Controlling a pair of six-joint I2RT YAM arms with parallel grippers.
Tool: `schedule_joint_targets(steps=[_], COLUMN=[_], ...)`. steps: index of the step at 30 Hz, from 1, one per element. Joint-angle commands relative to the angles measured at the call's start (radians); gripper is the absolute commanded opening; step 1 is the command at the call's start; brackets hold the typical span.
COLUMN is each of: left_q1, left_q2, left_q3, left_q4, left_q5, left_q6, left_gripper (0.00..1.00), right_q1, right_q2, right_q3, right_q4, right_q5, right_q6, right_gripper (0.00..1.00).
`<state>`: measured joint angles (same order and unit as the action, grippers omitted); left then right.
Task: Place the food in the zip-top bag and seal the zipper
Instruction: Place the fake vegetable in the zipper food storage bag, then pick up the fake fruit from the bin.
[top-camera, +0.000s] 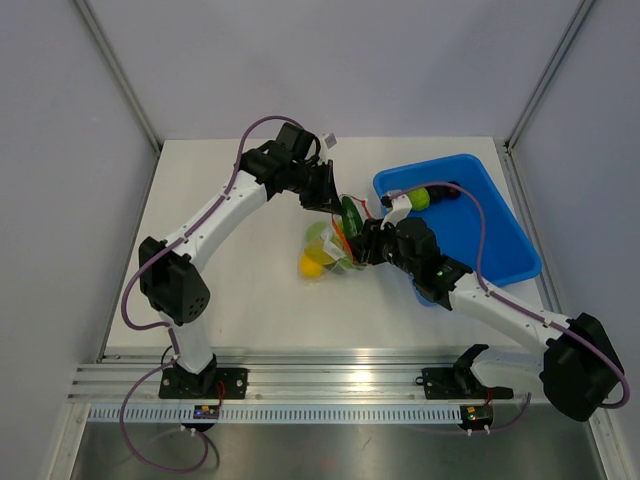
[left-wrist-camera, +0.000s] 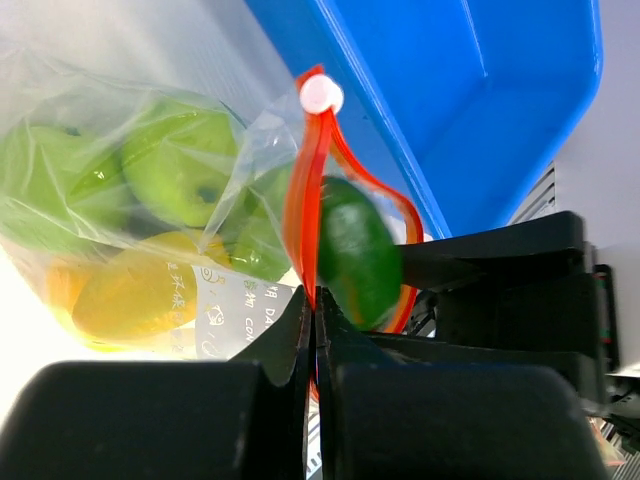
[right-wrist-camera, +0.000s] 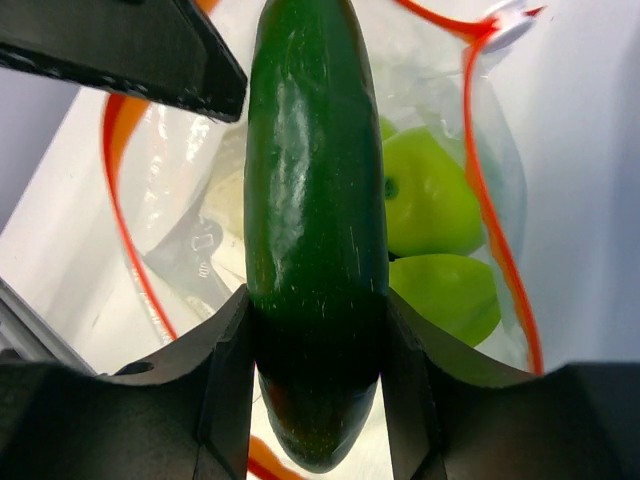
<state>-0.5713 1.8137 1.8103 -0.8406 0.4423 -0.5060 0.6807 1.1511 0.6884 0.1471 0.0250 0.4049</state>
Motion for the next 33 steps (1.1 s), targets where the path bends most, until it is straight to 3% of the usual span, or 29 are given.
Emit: schedule_joint_targets(steps=[1,9,12,13,18,23,25,29,32,33], left_q1=[-0.002,-0.002,-0.002,-0.002,-0.001,0.01,0.011,0.011,0.013,0.013], left_q2=[-0.037,-0.059,-0.063,-0.063,-0.065,-0.063,-0.06,-0.054,-0.054,-0.053], left_q3=[0.015,0.008,0.0,-0.002,0.0,-0.002,0.0,0.006,0.006,0.007], left_q4=[0.049,0.048,0.046,0.046,0.041,0.038,0.043,0.041,0.04,0.038], left_q5=[0.039,0.039,0.035,0.035,0.029,0.03,0.032,0.036,0.036,0.036], left_q6=[-0.008,-0.008,-0.002,-0.002,0.006,0.011,0.011,0.009,0.014,0.014], left_gripper=[0.0,0.0,0.0,0.0,0.0,0.0,0.0,0.0,0.0,0.0], right_q1=[0.014,0.014,0.014,0.014,0.014,-0.007,-0.053,-0.26,-0.407,-0.461], right_q2=[0.07,0.213,0.202,0.194,0.124,-0.026,-0.082,-0.094,0.017,0.101], right_q3=[0.051,0.105,0.148,0.186,0.272,0.246,0.212,0.201,0.278,0.328], right_q4=[-0.037,-0.038,-0.038,-0.047,-0.194,-0.288,-0.299,-0.381,-0.5,-0.523], right_q5=[-0.1,-0.111,-0.106,-0.1,0.019,0.235,0.286,0.277,0.236,0.213], right_q6=[-0.034,-0.028,-0.015,-0.014,-0.08,-0.165,-0.166,-0.056,0.005,0.006], right_gripper=[0.18,0.22,0.51,0.67,0.72,0.65,0.62,0.57,0.7,0.78])
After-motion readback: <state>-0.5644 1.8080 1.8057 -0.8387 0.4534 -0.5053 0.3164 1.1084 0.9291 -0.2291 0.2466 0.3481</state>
